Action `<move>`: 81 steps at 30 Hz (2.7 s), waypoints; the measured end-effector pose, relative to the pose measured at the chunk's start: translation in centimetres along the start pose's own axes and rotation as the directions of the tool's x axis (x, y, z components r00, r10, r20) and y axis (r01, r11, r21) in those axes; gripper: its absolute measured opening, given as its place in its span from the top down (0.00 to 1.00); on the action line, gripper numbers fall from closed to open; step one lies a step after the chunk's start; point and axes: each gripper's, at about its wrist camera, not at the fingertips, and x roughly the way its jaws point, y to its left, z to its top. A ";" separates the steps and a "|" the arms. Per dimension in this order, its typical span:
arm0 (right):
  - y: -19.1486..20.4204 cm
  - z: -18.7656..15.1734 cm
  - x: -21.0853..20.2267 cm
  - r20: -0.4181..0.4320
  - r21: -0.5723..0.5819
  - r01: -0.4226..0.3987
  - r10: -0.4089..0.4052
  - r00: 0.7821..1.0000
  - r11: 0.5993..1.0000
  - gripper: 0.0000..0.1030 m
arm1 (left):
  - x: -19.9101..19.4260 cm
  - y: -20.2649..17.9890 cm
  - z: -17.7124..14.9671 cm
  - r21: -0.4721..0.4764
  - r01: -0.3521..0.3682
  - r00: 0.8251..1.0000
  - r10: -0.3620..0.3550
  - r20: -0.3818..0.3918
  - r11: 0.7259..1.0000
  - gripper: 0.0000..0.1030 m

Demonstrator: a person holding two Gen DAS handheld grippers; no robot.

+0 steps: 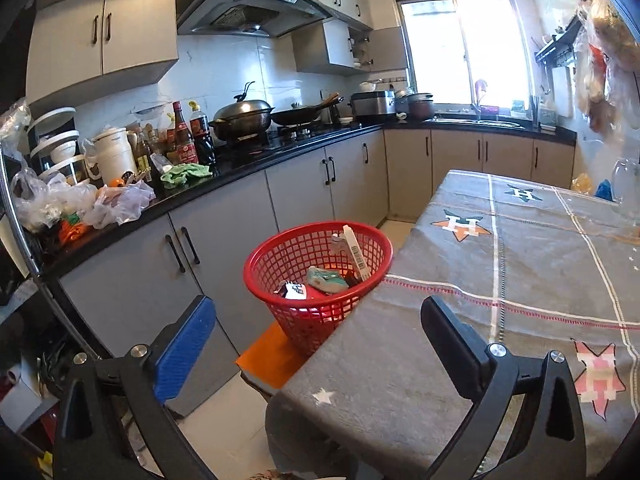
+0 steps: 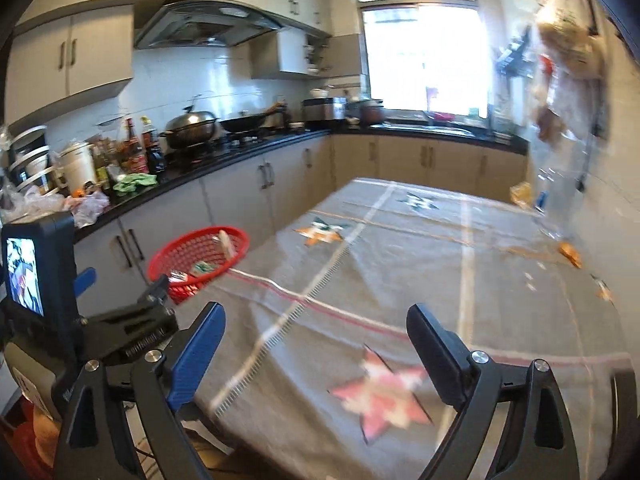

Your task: Collect trash

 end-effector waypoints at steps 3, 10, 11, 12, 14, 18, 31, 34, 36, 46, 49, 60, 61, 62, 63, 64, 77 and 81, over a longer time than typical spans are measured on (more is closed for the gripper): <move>-0.8 -0.8 -0.8 -0.004 0.003 0.036 -0.036 0.999 0.999 0.07 | -0.5 -0.4 -0.1 0.012 0.020 1.000 -0.020 0.007 1.000 0.01; -1.0 -1.1 0.0 -0.036 0.008 0.048 -0.048 0.998 0.999 0.06 | -0.8 -0.6 -0.2 0.023 0.028 1.000 -0.028 0.013 0.999 0.01; -0.7 -1.2 0.2 -0.042 0.004 0.046 -0.046 0.998 0.999 0.06 | -0.7 -0.6 -0.2 0.023 0.027 1.000 -0.028 0.011 0.999 0.01; -0.5 -1.3 0.4 -0.046 0.000 0.046 -0.046 0.998 0.999 0.06 | -0.7 -0.6 -0.3 0.025 0.027 1.000 -0.027 0.007 0.999 0.01; -0.3 -1.4 0.7 -0.059 -0.007 0.041 -0.041 0.997 0.999 0.06 | -0.5 -0.4 -0.4 0.028 0.028 1.000 -0.028 0.001 0.999 0.01; 0.0 -1.7 0.9 -0.069 -0.014 0.042 -0.043 0.997 0.999 0.06 | -0.1 -0.2 -0.7 0.026 0.030 0.999 -0.029 -0.014 0.999 0.01; 0.2 -2.0 1.5 -0.095 -0.015 0.036 -0.038 0.995 0.999 0.05 | 0.6 -0.1 -1.3 0.024 0.027 0.999 -0.026 -0.031 0.999 0.01; 0.3 -2.0 1.5 -0.097 -0.011 0.034 -0.035 0.995 0.999 0.05 | 0.6 -0.1 -1.3 0.023 0.028 0.999 -0.027 -0.032 0.999 0.01; 0.3 -2.1 1.6 -0.100 -0.011 0.033 -0.034 0.994 0.999 0.05 | 0.8 -0.3 -1.4 0.026 0.028 0.999 -0.027 -0.034 0.999 0.01; 0.3 -2.3 1.8 -0.111 -0.008 0.031 -0.031 0.993 0.999 0.05 | 1.3 -0.2 -1.8 0.025 0.029 0.999 -0.028 -0.042 0.999 0.01; 0.3 -2.3 1.8 -0.114 -0.006 0.030 -0.031 0.993 1.000 0.05 | 1.3 -0.2 -1.7 0.027 0.028 0.999 -0.027 -0.041 0.999 0.01; 0.4 -2.3 2.0 -0.122 -0.002 0.031 -0.031 0.992 1.000 0.05 | 1.4 -0.1 -1.8 0.024 0.028 0.999 -0.027 -0.043 0.999 0.01; 0.4 -2.3 2.0 -0.123 -0.002 0.030 -0.030 0.992 1.000 0.05 | 1.3 -0.1 -1.8 0.026 0.028 0.999 -0.027 -0.043 0.999 0.01; 0.4 -2.4 2.0 -0.123 -0.002 0.030 -0.029 0.992 1.000 0.05 | 1.4 -0.1 -1.8 0.027 0.029 0.999 -0.028 -0.043 0.999 0.01; 0.4 -2.4 2.1 -0.124 -0.001 0.029 -0.029 0.992 1.000 0.05 | 1.4 -0.1 -1.8 0.027 0.029 0.999 -0.028 -0.043 0.999 0.01; 0.4 -2.4 2.1 -0.125 -0.001 0.029 -0.029 0.992 1.000 0.05 | 1.4 -0.1 -1.8 0.027 0.028 0.999 -0.027 -0.043 0.999 0.01; 0.3 -2.9 2.5 -0.138 0.013 0.029 -0.027 0.990 0.999 0.05 | 1.4 0.2 -1.9 0.031 0.030 0.999 -0.029 -0.046 0.999 0.01; 0.0 -3.0 2.8 -0.143 0.022 0.027 -0.024 0.989 0.999 0.05 | 1.5 0.3 -2.0 0.035 0.030 0.998 -0.028 -0.048 0.999 0.01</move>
